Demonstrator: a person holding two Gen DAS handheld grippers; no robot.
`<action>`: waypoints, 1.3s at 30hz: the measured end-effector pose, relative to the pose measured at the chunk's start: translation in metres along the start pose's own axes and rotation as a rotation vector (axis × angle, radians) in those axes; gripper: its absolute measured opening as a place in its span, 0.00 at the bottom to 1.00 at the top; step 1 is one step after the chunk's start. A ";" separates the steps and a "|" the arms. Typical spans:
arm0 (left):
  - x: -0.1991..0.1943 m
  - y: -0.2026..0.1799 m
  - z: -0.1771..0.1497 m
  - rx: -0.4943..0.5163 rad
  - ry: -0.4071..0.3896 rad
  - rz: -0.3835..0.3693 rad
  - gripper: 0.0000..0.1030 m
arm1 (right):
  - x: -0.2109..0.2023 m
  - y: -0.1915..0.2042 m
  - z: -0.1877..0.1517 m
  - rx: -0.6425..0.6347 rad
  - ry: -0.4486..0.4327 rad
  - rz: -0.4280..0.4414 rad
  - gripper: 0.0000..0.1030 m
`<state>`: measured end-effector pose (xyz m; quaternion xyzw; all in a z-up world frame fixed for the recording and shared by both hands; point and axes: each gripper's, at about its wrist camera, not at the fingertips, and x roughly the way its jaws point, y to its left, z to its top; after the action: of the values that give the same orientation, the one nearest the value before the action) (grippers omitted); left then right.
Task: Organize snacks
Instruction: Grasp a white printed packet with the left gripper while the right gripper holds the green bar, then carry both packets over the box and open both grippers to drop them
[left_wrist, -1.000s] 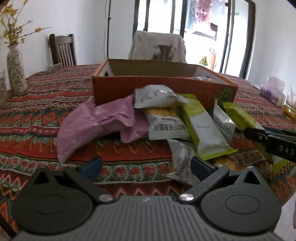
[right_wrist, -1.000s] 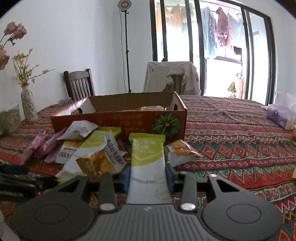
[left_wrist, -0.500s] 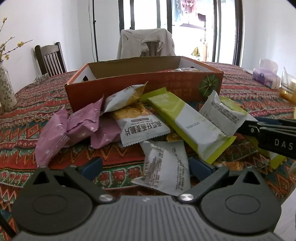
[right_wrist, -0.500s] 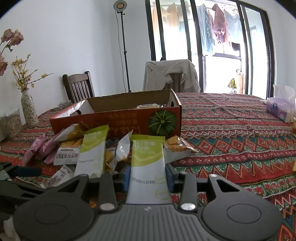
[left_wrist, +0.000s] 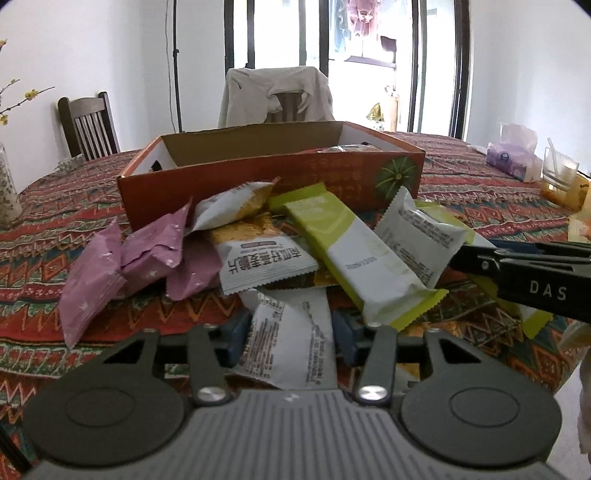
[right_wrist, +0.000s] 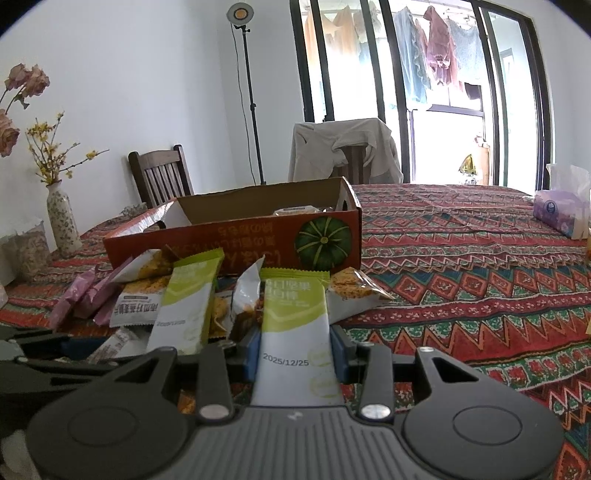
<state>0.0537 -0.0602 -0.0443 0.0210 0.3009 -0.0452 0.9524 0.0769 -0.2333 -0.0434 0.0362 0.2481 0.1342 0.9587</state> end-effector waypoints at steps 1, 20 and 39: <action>-0.001 0.001 0.000 0.001 -0.004 0.001 0.47 | 0.000 0.000 0.000 -0.001 -0.001 0.000 0.37; -0.050 0.024 0.000 0.004 -0.145 -0.001 0.46 | -0.022 0.002 0.012 -0.013 -0.083 -0.034 0.37; -0.031 0.036 0.073 -0.035 -0.283 0.002 0.46 | 0.014 0.022 0.073 -0.098 -0.190 -0.012 0.37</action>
<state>0.0732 -0.0272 0.0338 -0.0019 0.1643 -0.0417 0.9855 0.1187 -0.2082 0.0165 0.0005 0.1492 0.1364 0.9794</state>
